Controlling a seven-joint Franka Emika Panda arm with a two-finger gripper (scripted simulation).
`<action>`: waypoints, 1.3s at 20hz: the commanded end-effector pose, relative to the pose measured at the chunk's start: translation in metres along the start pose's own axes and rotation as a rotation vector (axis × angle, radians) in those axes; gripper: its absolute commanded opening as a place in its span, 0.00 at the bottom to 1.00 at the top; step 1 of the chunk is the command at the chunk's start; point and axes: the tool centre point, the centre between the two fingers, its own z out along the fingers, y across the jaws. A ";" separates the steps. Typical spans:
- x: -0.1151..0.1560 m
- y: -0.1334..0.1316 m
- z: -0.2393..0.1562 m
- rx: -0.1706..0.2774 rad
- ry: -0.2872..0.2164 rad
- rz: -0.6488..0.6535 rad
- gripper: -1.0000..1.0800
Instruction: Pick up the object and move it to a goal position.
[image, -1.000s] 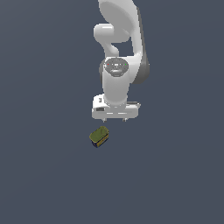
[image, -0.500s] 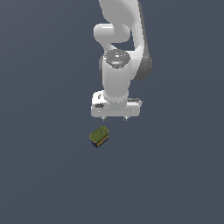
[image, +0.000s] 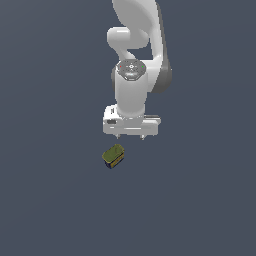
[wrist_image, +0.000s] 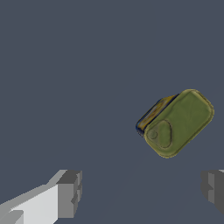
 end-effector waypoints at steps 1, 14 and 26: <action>0.002 0.003 0.003 0.001 0.000 0.038 0.96; 0.017 0.036 0.032 0.006 0.003 0.401 0.96; 0.028 0.066 0.056 0.003 0.010 0.709 0.96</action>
